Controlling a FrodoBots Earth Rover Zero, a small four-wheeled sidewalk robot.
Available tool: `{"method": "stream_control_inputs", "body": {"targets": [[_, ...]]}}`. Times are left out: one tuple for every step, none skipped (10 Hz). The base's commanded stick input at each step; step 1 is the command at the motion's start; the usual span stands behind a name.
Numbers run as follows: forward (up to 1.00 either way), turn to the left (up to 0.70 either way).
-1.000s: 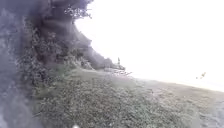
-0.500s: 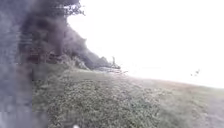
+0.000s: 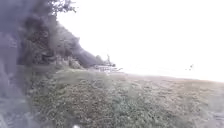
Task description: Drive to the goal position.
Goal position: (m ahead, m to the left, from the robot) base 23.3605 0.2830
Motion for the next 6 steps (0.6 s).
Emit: {"method": "stream_control_inputs", "body": {"targets": [[0.45,-0.27],[0.45,-0.27],[0.45,-0.27],[0.45,-0.27],[0.45,-0.27],[0.45,-0.27]]}}
